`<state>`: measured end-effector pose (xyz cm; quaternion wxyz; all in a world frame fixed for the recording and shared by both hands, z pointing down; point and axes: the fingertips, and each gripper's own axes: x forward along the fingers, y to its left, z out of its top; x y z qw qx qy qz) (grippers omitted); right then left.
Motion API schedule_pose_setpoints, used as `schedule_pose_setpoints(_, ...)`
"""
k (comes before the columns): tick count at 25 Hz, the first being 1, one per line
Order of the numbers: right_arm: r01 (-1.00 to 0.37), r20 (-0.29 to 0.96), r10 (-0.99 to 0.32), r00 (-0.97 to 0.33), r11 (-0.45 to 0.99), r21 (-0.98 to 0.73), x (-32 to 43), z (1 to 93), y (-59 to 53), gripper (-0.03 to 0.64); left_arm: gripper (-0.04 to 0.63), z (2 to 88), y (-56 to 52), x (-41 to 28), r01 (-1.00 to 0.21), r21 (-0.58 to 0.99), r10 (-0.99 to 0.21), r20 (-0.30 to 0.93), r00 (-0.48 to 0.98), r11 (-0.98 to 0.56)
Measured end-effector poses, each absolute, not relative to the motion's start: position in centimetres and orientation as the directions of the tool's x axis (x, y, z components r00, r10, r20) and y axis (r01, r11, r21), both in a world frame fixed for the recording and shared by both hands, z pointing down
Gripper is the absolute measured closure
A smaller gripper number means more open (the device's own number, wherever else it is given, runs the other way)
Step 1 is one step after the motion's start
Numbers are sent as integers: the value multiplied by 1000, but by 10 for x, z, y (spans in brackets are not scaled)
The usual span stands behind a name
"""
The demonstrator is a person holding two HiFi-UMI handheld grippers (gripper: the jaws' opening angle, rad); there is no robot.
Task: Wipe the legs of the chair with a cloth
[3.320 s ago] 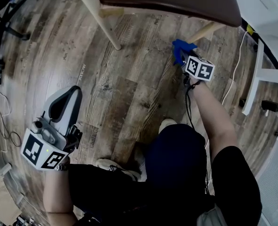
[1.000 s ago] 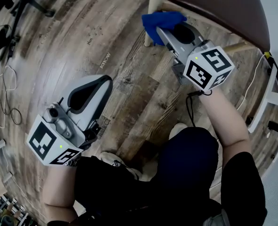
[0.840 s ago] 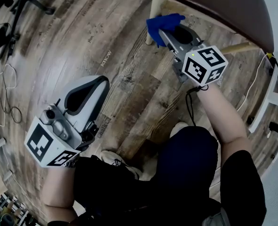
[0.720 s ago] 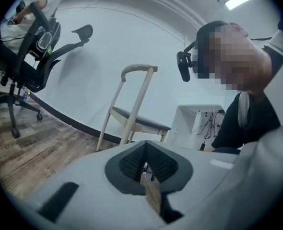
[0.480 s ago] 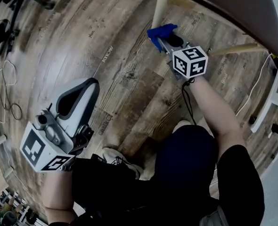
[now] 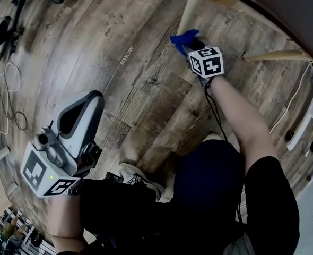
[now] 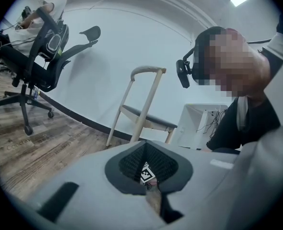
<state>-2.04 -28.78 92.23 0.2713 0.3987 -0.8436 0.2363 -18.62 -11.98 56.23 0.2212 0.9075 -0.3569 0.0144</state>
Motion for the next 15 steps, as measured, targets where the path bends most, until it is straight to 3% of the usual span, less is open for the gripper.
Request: schedule_pose_setpoints(15, -823, 686, -520, -509, 527, -211, -19, 928, -283, 526, 591, 555, -113, -198, -647, 407, -651, 151, 744, -645)
